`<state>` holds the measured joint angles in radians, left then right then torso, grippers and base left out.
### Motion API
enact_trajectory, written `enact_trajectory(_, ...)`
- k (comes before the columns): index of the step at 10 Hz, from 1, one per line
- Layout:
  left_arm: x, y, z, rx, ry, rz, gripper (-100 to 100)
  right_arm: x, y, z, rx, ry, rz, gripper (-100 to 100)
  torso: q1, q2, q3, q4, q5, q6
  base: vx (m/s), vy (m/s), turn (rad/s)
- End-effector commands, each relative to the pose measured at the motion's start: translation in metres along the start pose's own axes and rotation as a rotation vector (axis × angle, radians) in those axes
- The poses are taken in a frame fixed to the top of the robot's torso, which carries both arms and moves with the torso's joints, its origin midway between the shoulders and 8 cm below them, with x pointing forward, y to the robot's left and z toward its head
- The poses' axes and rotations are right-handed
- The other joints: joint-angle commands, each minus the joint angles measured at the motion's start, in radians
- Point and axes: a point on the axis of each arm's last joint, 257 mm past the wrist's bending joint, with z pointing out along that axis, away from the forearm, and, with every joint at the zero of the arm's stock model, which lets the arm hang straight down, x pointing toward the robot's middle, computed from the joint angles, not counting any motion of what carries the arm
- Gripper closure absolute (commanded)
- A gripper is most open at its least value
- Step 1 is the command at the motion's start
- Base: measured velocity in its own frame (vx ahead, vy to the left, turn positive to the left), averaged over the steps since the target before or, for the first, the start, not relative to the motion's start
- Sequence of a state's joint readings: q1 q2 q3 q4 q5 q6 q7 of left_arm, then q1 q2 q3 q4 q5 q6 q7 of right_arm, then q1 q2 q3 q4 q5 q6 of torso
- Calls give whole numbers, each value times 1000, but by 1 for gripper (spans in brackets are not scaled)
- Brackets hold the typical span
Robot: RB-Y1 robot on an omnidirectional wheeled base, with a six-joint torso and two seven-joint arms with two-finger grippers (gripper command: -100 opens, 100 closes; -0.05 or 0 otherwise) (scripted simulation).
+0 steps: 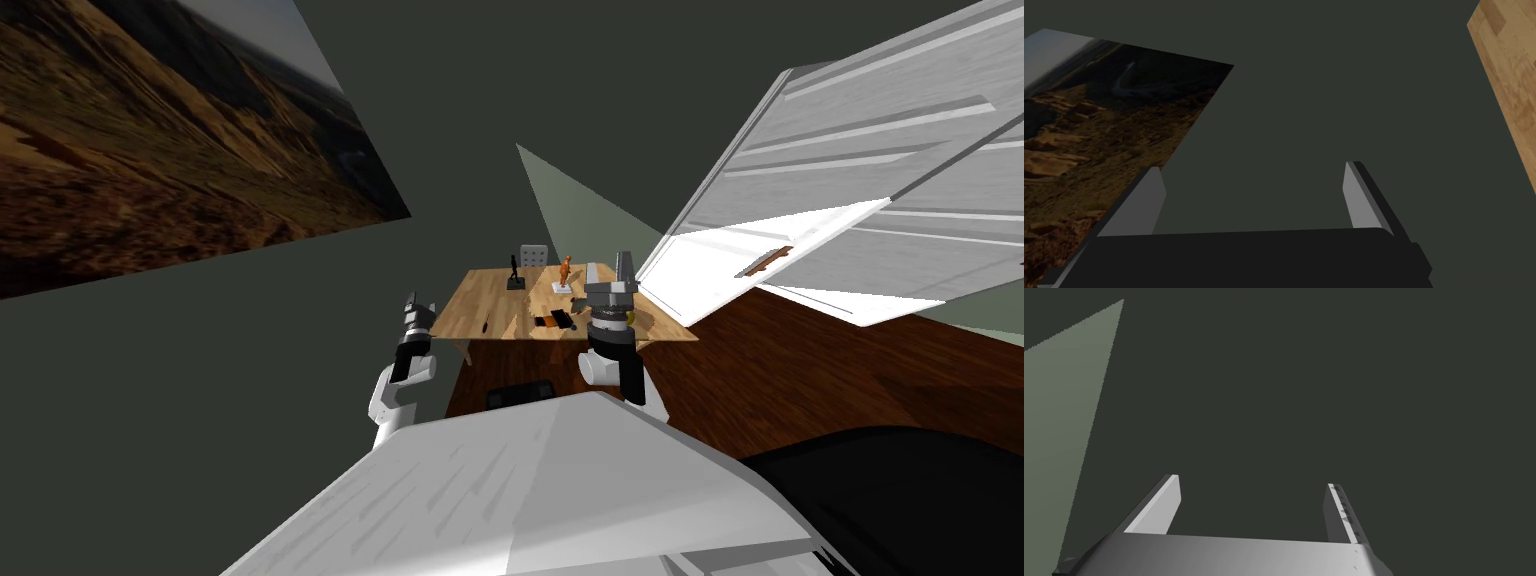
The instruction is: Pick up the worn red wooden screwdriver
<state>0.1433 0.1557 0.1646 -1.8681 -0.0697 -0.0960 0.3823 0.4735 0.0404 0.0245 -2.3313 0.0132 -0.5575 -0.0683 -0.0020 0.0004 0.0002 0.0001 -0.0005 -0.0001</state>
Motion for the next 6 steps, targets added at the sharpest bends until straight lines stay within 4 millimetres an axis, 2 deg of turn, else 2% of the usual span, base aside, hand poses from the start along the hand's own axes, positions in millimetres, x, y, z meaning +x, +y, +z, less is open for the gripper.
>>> enact_trajectory(1,-8,15,4,-47,-24,-46,-100,0,0,0,0,0,0,0,0,0,0,0,0,0,-5,-27,-70)
enact_trajectory(2,-15,26,13,-76,-46,-71,-100,0,0,0,0,0,0,0,0,0,0,0,0,0,-5,-36,-113)
enact_trajectory(3,-19,37,12,-108,-61,-98,-100,0,0,0,0,0,0,0,0,0,0,0,0,0,-3,-30,-70)
enact_trajectory(4,-19,37,12,-108,-61,-110,-100,0,0,0,0,0,0,0,0,0,0,0,0,0,0,-12,6)
enact_trajectory(5,-28,54,19,-152,-93,-145,-100,0,0,0,0,0,0,0,1,0,0,0,0,-1,1,-19,-120)
enact_trajectory(6,-30,59,18,-168,-103,-168,-100,0,0,0,0,0,0,0,1,0,0,0,0,0,3,-21,-67)
